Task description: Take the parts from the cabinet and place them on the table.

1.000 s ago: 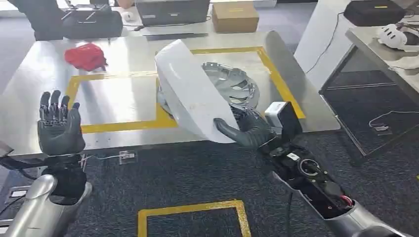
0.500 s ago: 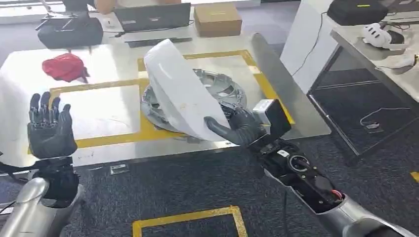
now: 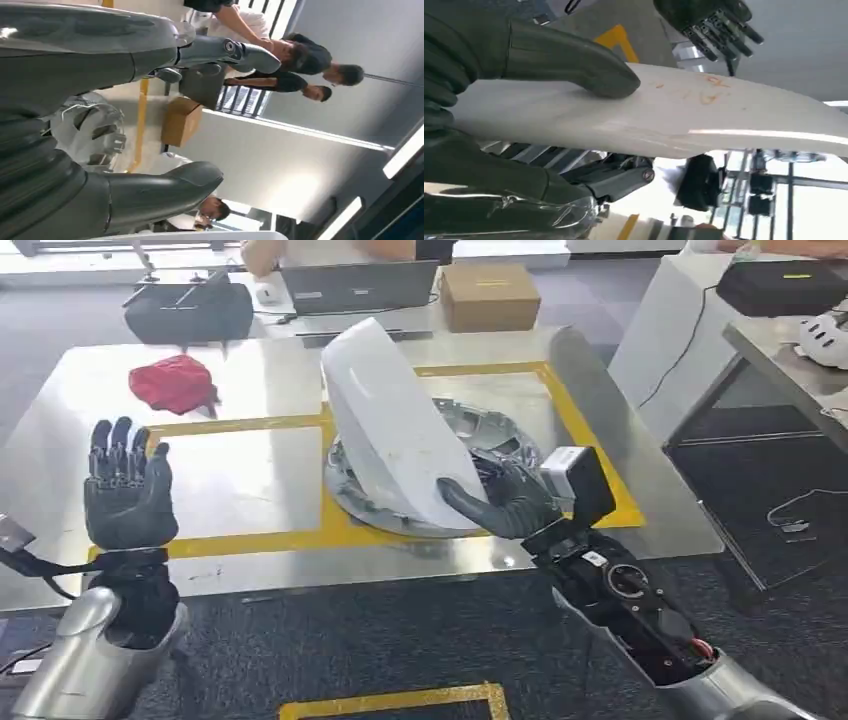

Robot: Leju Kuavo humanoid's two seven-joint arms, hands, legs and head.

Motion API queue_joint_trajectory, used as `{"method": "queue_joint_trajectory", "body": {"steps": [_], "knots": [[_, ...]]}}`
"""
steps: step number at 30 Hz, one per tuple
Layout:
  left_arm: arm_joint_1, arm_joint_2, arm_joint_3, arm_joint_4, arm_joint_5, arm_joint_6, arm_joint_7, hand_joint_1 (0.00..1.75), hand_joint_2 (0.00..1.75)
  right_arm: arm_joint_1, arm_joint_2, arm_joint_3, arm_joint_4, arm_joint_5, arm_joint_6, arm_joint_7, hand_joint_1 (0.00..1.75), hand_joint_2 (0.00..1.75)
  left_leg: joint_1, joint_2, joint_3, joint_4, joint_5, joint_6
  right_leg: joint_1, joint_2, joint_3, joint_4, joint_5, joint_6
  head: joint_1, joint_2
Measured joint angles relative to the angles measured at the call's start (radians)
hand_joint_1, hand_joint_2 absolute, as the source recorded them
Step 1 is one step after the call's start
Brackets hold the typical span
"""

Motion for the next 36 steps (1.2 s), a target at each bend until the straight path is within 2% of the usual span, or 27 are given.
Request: {"method": "queue_joint_trajectory", "body": {"steps": [1,2,3,4,5,6,8,9,10,11,13,14,15,16,17,18,19,23,27,28,29,30,33,34,35,36], "knots": [[0.002,0.0,0.0,0.0,0.0,0.0,0.0,0.0,1.75,0.001,0.0,0.0,-0.001,0.0,0.0,-0.001,1.75,1.75,0.0,0.001,-0.002,-0.003,-0.004,-0.008,0.001,-0.001,0.013,0.002,0.012,-0.004,0.005,0.0],[0.003,0.0,0.0,0.0,0.0,0.0,0.0,0.0,1.75,0.001,0.0,-0.001,-0.001,0.0,0.0,-0.002,1.75,1.75,-0.002,0.003,0.005,0.005,0.001,-0.012,0.002,0.001,0.014,-0.007,0.009,-0.01,0.003,0.0],[-0.001,-0.002,0.0,0.0,0.0,0.0,-0.002,0.0,1.75,0.001,0.0,0.0,-0.002,0.0,0.0,-0.002,1.75,1.75,-0.003,0.003,0.015,-0.001,-0.001,-0.02,-0.005,0.002,0.03,-0.011,0.01,-0.013,0.002,0.0],[-0.001,-0.001,0.0,0.0,0.0,0.0,-0.002,0.0,1.75,0.001,0.0,0.0,-0.003,0.0,0.0,-0.003,1.75,1.75,0.0,0.004,0.011,0.017,-0.01,-0.021,-0.01,0.001,0.048,-0.021,0.009,-0.015,0.002,0.0],[-0.004,-0.001,0.0,0.001,0.0,0.0,-0.003,0.0,1.75,-0.002,-0.002,-0.002,-0.003,0.0,0.0,-0.003,1.75,1.75,-0.001,0.005,-0.013,0.067,-0.016,-0.024,-0.011,0.0,0.055,-0.023,0.007,-0.02,-0.004,0.0],[-0.005,-0.001,0.0,0.002,0.0,0.0,-0.003,0.0,1.75,-0.004,-0.002,-0.003,-0.003,0.0,-0.003,-0.003,1.75,1.75,0.001,0.005,-0.062,0.147,-0.037,-0.027,-0.011,0.0,0.057,-0.023,0.004,-0.024,-0.012,0.0],[0.0,-0.001,0.0,0.004,0.0,0.0,-0.003,0.0,1.75,-0.002,-0.002,0.001,-0.003,0.0,-0.001,-0.003,1.75,1.75,0.002,0.005,-0.174,0.299,-0.104,-0.038,-0.011,0.002,0.058,-0.022,-0.003,-0.028,-0.025,0.0],[0.002,-0.001,0.0,0.005,0.0,0.0,-0.003,0.0,1.75,0.0,-0.002,0.001,-0.003,0.0,-0.001,-0.003,1.75,1.75,0.003,0.005,-0.209,0.33,-0.113,-0.04,-0.011,0.003,0.06,-0.02,-0.007,-0.027,-0.029,0.0],[0.004,-0.001,0.0,0.006,0.0,0.0,-0.003,0.0,1.75,0.002,-0.002,0.001,-0.003,0.0,-0.001,-0.002,1.75,1.75,0.004,0.005,-0.219,0.312,-0.089,-0.042,-0.011,0.005,0.064,-0.019,-0.013,-0.027,-0.033,0.0],[0.003,-0.001,0.0,0.007,0.0,0.0,-0.003,0.0,1.75,0.003,-0.002,0.001,-0.003,0.0,-0.001,-0.002,1.75,1.75,0.005,0.005,-0.206,0.253,-0.039,-0.042,-0.011,0.005,0.07,-0.016,-0.02,-0.026,-0.036,0.0],[0.003,-0.001,0.0,0.007,0.0,0.0,-0.003,0.0,1.75,0.003,-0.002,0.001,-0.003,0.0,-0.001,-0.003,1.75,1.75,0.007,0.006,-0.133,0.057,0.095,-0.036,-0.011,0.007,0.085,-0.006,-0.038,-0.02,-0.044,0.0],[0.002,-0.001,0.0,0.008,0.0,0.0,-0.003,0.0,1.75,0.003,-0.002,0.0,-0.003,0.0,-0.001,-0.003,1.75,1.75,0.005,0.008,-0.117,0.015,0.096,-0.032,-0.01,0.007,0.087,-0.003,-0.045,-0.015,-0.047,0.0],[0.002,-0.002,0.0,0.01,0.0,0.0,-0.003,0.0,1.75,0.002,-0.002,0.0,-0.003,0.0,-0.001,-0.003,1.75,1.75,-0.002,0.008,-0.121,0.008,0.067,-0.026,-0.008,0.009,0.08,0.001,-0.048,-0.01,-0.05,0.0],[0.003,-0.004,0.0,0.01,-0.001,0.001,-0.003,0.0,1.75,0.002,-0.002,0.0,-0.003,0.0,-0.001,-0.002,1.75,1.75,-0.002,0.007,-0.12,0.014,0.089,-0.018,-0.008,0.008,0.075,0.001,-0.052,-0.003,-0.05,0.0],[0.005,-0.005,0.0,0.01,-0.001,0.002,-0.003,0.0,1.75,0.006,-0.002,0.001,-0.003,0.0,-0.001,0.0,1.75,1.75,-0.002,0.005,-0.118,0.014,0.091,-0.013,-0.009,0.007,0.079,0.0,-0.057,0.002,-0.044,0.0],[0.005,-0.006,0.0,0.01,-0.002,0.002,-0.004,0.0,1.75,0.006,-0.003,0.0,-0.003,0.0,-0.001,0.001,1.75,1.75,0.0,0.005,-0.117,0.012,0.095,-0.021,-0.005,0.006,0.08,0.005,-0.061,-0.01,-0.041,0.0],[0.004,-0.006,0.0,0.01,-0.002,0.004,-0.004,0.0,1.75,0.006,-0.003,0.0,-0.003,0.0,-0.001,0.003,1.75,1.75,-0.002,0.003,-0.116,0.012,0.095,-0.021,-0.007,0.007,0.082,0.005,-0.06,-0.014,-0.036,0.0],[0.005,-0.01,0.0,0.01,-0.002,0.008,-0.004,0.0,1.75,0.006,-0.003,0.0,-0.003,0.002,-0.002,0.006,1.75,1.75,-0.005,0.002,-0.114,0.012,0.088,-0.011,-0.009,0.006,0.089,-0.007,-0.061,-0.012,-0.027,0.0],[0.005,-0.01,0.0,0.01,-0.002,0.009,-0.004,0.0,1.75,0.006,-0.003,0.0,-0.003,0.002,-0.002,0.007,1.75,1.75,-0.007,0.002,-0.114,0.012,0.086,-0.008,-0.009,0.006,0.091,-0.011,-0.062,-0.01,-0.023,0.0],[0.005,-0.01,0.0,0.01,-0.002,0.009,-0.004,0.0,1.75,0.006,-0.003,0.0,-0.003,0.002,-0.002,0.007,1.75,1.75,-0.007,0.002,-0.113,0.013,0.086,-0.007,-0.01,0.006,0.092,-0.011,-0.062,-0.007,-0.022,0.0],[0.005,-0.01,0.0,0.01,-0.002,0.009,-0.004,0.0,1.75,0.006,-0.003,0.0,-0.003,0.002,-0.002,0.007,1.75,1.75,-0.008,0.002,-0.113,0.013,0.086,-0.007,-0.011,0.006,0.092,-0.012,-0.061,0.003,-0.023,0.0],[0.005,-0.01,0.0,0.01,-0.002,0.009,-0.004,0.0,1.75,0.006,-0.003,0.001,-0.003,0.002,-0.002,0.007,1.75,1.75,-0.008,0.002,-0.113,0.013,0.086,-0.007,-0.012,0.006,0.092,-0.012,-0.061,0.007,-0.023,0.0],[0.005,-0.01,0.0,0.01,-0.002,0.01,-0.005,0.0,1.75,0.006,-0.003,0.001,-0.003,0.002,-0.002,0.007,1.75,1.75,-0.009,0.002,-0.113,0.013,0.086,-0.006,-0.012,0.006,0.093,-0.012,-0.061,0.007,-0.025,0.0],[0.003,-0.009,0.0,0.01,-0.002,0.01,-0.006,0.0,1.75,0.006,-0.003,0.001,-0.003,0.002,-0.002,0.007,1.75,1.75,-0.019,0.001,-0.113,0.016,0.08,0.01,-0.02,0.005,0.097,-0.022,-0.059,0.024,-0.028,0.0],[0.001,-0.009,0.0,0.01,-0.001,0.01,-0.007,0.0,1.75,0.005,-0.003,0.002,-0.003,0.003,-0.002,0.008,1.75,1.75,-0.015,0.001,-0.104,0.001,0.083,0.018,-0.016,0.004,0.103,-0.029,-0.058,0.029,-0.03,0.0],[0.001,-0.011,0.0,0.01,-0.001,0.011,-0.007,0.0,1.75,0.005,-0.003,0.0,-0.005,0.003,-0.002,0.008,1.75,1.75,0.001,0.004,-0.084,-0.024,0.093,0.019,-0.015,0.003,0.103,-0.027,-0.062,0.028,-0.033,0.0]]}}
